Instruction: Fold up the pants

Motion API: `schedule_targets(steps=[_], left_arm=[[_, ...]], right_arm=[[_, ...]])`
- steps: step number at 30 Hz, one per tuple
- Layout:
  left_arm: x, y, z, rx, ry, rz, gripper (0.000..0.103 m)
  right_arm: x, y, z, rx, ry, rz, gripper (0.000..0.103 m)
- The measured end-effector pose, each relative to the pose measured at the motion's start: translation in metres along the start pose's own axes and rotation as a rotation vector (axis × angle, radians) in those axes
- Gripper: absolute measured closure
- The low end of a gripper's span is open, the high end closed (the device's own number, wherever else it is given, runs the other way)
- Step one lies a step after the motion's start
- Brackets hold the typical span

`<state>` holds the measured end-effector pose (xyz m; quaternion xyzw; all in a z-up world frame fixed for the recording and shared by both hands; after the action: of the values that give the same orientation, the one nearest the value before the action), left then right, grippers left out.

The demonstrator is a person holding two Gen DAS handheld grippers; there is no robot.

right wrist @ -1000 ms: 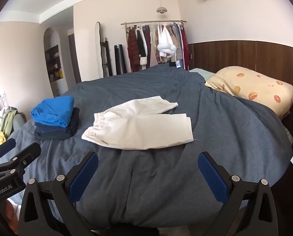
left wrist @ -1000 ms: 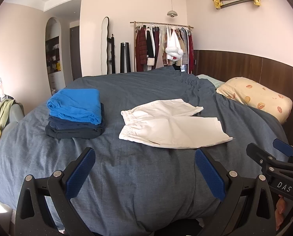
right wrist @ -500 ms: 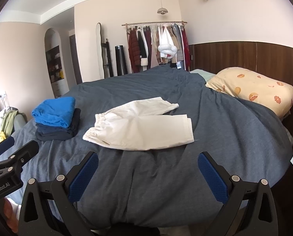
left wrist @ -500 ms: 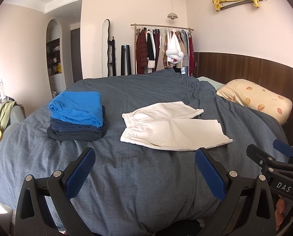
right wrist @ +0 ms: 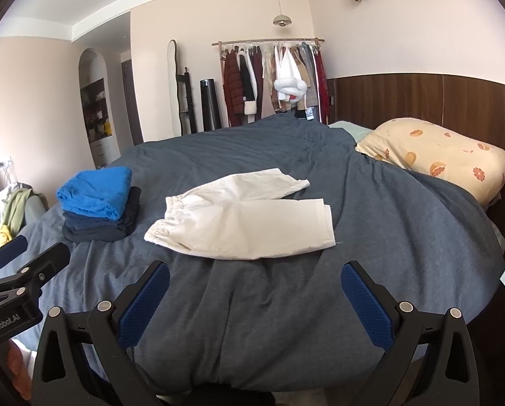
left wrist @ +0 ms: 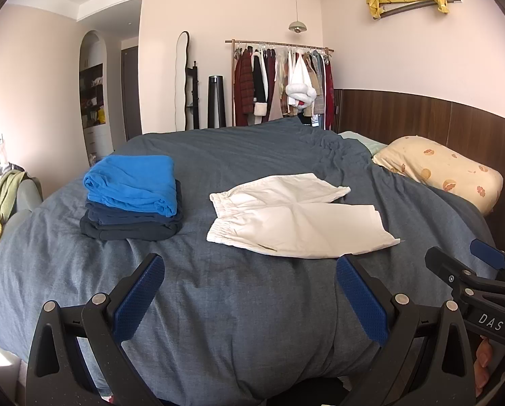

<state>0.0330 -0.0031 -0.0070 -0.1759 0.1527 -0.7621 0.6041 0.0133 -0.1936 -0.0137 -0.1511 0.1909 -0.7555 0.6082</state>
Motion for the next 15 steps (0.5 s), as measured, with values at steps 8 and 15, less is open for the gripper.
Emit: schedule_targets(steps=[8,15], left_arm=[[-0.0012,0.0003,-0.0005,0.001,-0.001,-0.001,0.0],[-0.0009,0.0001,-0.0003,0.002,-0.001,-0.003,0.0]], right_arm=[[-0.0012,-0.0017,0.0006,0.002,0.002,0.002,0.001],[-0.0022,-0.003,0.0008,0.002,0.001,0.004,0.001]])
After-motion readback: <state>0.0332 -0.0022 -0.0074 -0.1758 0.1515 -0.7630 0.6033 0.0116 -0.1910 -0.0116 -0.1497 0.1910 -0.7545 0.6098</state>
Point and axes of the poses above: each gripper's, at about its wrist camera, not at the fingertips, and y roughly the way its jaws point, x to its right, z to its top, the point moved 5 cm from there along y, roughly the way its jaws point, and after that the axes turned 11 degrees about -z, right-handed, at the moved point
